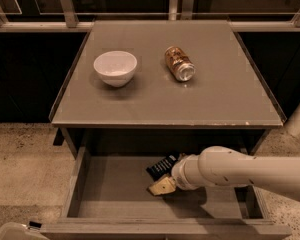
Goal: Pick rxbar blueberry from top drawer and place on counter
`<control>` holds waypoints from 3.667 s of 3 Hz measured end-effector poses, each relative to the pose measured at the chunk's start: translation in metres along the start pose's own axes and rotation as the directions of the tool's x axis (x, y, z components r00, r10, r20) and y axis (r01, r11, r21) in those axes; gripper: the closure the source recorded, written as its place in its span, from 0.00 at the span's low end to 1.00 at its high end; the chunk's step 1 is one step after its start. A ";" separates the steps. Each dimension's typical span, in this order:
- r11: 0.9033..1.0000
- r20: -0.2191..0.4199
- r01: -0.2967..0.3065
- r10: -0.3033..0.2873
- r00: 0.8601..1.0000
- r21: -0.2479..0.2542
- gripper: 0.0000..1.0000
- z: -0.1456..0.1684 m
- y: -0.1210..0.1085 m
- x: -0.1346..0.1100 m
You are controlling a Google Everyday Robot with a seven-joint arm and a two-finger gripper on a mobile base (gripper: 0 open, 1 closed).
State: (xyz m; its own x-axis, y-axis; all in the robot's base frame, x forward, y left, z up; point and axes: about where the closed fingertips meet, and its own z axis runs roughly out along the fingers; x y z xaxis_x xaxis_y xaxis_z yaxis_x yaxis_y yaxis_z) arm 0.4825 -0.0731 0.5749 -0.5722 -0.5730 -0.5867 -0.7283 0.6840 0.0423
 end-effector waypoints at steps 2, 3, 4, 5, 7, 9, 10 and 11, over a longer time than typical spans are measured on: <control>0.998 0.006 0.064 -0.064 0.998 -0.021 1.00 -0.039 0.013 -0.019; 0.998 0.006 0.064 -0.064 0.998 -0.021 1.00 -0.039 0.013 -0.019; 0.997 0.022 0.073 -0.072 0.997 -0.034 1.00 -0.046 0.017 -0.020; 0.993 0.084 0.091 -0.085 0.993 -0.069 1.00 -0.065 0.026 -0.028; 0.992 0.200 0.125 -0.116 0.973 -0.032 1.00 -0.124 0.020 -0.021; 0.988 0.208 0.153 -0.151 0.966 0.007 1.00 -0.152 0.025 -0.037; 0.981 0.215 0.176 -0.189 0.958 0.078 1.00 -0.187 0.032 -0.056; 0.972 0.210 0.195 -0.219 0.953 0.133 1.00 -0.210 0.037 -0.069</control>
Offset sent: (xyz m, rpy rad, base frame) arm -0.0297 0.0026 0.0893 -0.0158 -0.0473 0.1376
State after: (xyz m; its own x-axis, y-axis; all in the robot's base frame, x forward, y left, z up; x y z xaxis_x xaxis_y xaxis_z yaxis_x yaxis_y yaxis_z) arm 0.4152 -0.1030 0.7871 -0.3064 -0.6014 -0.7379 -0.7691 0.6132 -0.1804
